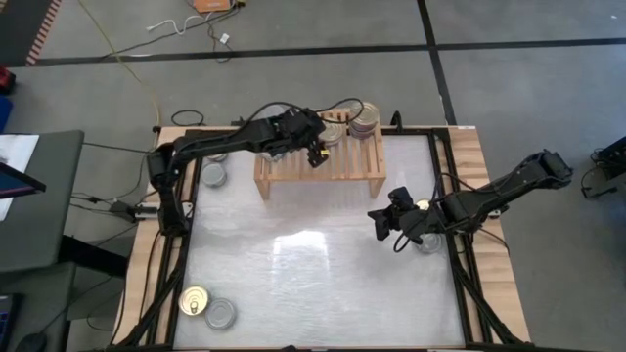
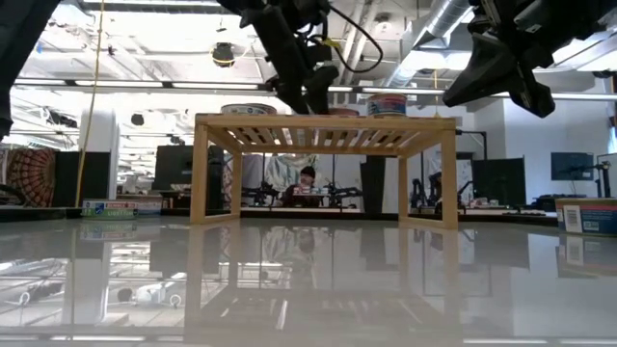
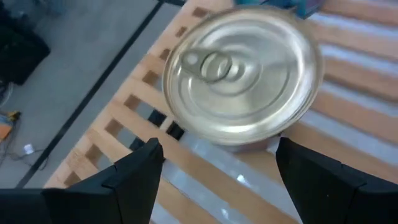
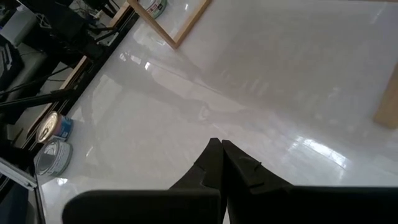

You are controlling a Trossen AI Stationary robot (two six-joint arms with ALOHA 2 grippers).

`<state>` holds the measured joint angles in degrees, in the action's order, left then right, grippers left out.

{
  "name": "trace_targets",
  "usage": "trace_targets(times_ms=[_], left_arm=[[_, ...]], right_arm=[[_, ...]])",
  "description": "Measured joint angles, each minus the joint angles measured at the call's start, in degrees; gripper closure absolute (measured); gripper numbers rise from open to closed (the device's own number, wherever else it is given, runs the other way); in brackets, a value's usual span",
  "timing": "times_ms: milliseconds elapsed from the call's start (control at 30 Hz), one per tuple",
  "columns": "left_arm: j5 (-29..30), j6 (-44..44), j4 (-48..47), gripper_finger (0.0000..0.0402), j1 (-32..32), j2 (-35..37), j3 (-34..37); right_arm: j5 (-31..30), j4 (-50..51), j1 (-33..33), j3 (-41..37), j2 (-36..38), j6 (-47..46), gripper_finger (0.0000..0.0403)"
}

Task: Stack canned seafood by type on shelf
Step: Put the blue tuna can on the shelf aligned with the other blue tuna can

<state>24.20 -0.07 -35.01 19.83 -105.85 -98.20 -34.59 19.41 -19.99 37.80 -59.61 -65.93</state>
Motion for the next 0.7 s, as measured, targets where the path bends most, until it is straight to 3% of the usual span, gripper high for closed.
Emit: trace_targets(times_ms=[700], left_arm=[[0.7, -0.6, 6.3, 0.0102, 1.4, -0.2, 0.0]], right_arm=[[0.0, -0.2, 0.0, 0.0, 0.0, 0.0, 0.0378]])
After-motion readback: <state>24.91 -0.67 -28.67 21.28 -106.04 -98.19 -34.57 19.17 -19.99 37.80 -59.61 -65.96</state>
